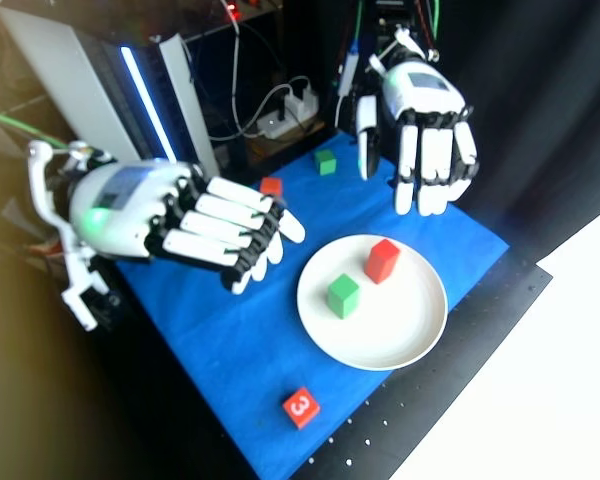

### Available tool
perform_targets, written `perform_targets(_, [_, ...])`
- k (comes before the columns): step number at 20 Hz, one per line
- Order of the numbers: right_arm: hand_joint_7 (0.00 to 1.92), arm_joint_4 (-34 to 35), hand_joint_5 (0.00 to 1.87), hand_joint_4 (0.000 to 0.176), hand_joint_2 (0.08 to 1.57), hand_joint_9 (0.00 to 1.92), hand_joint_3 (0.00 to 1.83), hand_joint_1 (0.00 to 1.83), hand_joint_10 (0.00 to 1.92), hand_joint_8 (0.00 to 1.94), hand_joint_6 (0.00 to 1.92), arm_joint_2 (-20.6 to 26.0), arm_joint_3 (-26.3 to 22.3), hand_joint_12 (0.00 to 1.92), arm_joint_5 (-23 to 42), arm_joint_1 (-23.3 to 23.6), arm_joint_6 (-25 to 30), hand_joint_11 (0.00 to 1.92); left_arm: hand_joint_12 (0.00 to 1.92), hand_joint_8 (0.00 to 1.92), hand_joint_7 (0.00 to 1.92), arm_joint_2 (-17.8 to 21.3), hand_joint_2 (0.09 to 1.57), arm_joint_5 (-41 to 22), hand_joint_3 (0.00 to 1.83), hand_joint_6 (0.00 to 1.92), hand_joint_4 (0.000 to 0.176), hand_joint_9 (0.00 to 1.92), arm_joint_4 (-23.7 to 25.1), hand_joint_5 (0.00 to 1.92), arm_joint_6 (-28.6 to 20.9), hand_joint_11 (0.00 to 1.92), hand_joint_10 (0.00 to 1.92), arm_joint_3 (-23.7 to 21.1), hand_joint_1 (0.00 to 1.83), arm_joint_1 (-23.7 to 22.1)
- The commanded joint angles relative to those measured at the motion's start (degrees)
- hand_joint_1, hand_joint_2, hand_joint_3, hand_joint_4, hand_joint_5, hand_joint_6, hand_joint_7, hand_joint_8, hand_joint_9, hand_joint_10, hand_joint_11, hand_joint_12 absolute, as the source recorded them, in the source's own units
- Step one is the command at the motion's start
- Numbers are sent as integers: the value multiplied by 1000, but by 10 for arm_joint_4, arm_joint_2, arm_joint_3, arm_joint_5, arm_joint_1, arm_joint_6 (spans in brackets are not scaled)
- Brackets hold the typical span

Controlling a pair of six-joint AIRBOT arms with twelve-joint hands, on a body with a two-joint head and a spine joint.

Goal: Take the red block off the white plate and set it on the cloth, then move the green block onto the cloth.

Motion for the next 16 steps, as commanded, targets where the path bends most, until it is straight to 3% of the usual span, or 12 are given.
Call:
perform_targets(1, [517, -15, 492, 0, 852, 361, 261, 1191, 1196, 899, 862, -2, 2, 1830, -70, 10, 0, 59, 1315, 2, 422, -3, 1013, -69, 1, 35, 26, 358, -1, 472, 0, 0, 151, 3, 803, -9])
perform_targets(2, [522, -15, 492, 0, 866, 378, 238, 1184, 1242, 940, 878, -3, 3, 1849, -70, 10, 0, 81, 1310, 2, 426, -4, 1018, -70, 3, 28, 21, 364, -2, 479, 0, 0, 141, 4, 808, -9])
perform_targets(3, [509, -15, 476, 0, 879, 384, 219, 1189, 1218, 945, 904, -2, 3, 1802, -70, 10, 0, 104, 1255, 0, 388, -5, 1017, -71, 1, 18, 44, 326, -2, 467, 0, 0, 110, 4, 788, -9])
perform_targets(4, [511, -15, 470, 0, 882, 388, 208, 1195, 1206, 942, 915, -2, 3, 1774, -70, 10, 0, 132, 1272, 1, 384, -6, 1014, -71, 0, 14, 49, 331, -2, 467, 0, 0, 104, 4, 776, -9])
perform_targets(6, [529, -15, 486, 0, 891, 407, 191, 1186, 1196, 937, 904, -3, 3, 1750, -70, 10, 0, 154, 1276, 2, 386, -14, 1009, -68, 0, 11, 38, 347, -2, 465, 0, 0, 104, 9, 759, -9])
perform_targets(7, [520, -15, 476, 0, 894, 385, 181, 1195, 1251, 970, 921, -3, 3, 1814, -70, 10, 0, 127, 1249, 0, 382, -17, 1004, -64, 0, 7, 53, 342, -2, 457, 0, 0, 96, 12, 759, -11])
perform_targets(8, [477, -15, 448, 0, 906, 318, 173, 1202, 1275, 983, 952, -4, 4, 1877, -70, 10, 0, 27, 1237, 14, 416, -22, 978, -58, 0, 11, 53, 364, -1, 468, 0, 0, 101, 17, 798, -16])
perform_targets(9, [470, -15, 448, 0, 917, 306, 162, 1196, 1242, 956, 953, -5, 4, 1871, -70, 10, 0, 5, 1153, 4, 396, -29, 964, -47, 0, 3, 67, 325, 0, 449, 0, 0, 74, 24, 784, -24])
perform_targets(12, [534, -15, 500, 0, 917, 383, 133, 1181, 1287, 983, 884, -7, 6, 1866, -70, 10, 0, 85, 1004, 13, 398, -49, 959, -24, 0, 6, 63, 328, 2, 421, 0, 0, 52, 44, 792, -37])
perform_targets(14, [507, -15, 484, 0, 918, 375, 120, 1200, 1342, 1057, 943, -9, 8, 1871, -70, 10, 0, 116, 1266, 28, 474, -68, 953, -3, 0, 12, 71, 459, 1, 445, -3, 0, 101, 64, 773, -46])
perform_targets(15, [501, -15, 481, 0, 919, 371, 114, 1216, 1386, 1105, 974, -9, 8, 1911, -70, 10, 0, 110, 1238, 25, 489, -74, 949, 3, 0, 9, 96, 467, 1, 446, -7, 0, 110, 71, 752, -49])
perform_targets(16, [505, -15, 482, 0, 919, 382, 108, 1236, 1379, 1109, 981, -10, 9, 1903, -70, 10, 0, 123, 1309, 24, 504, -84, 950, 12, 0, 10, 95, 478, 1, 457, -18, 0, 129, 83, 760, -50])
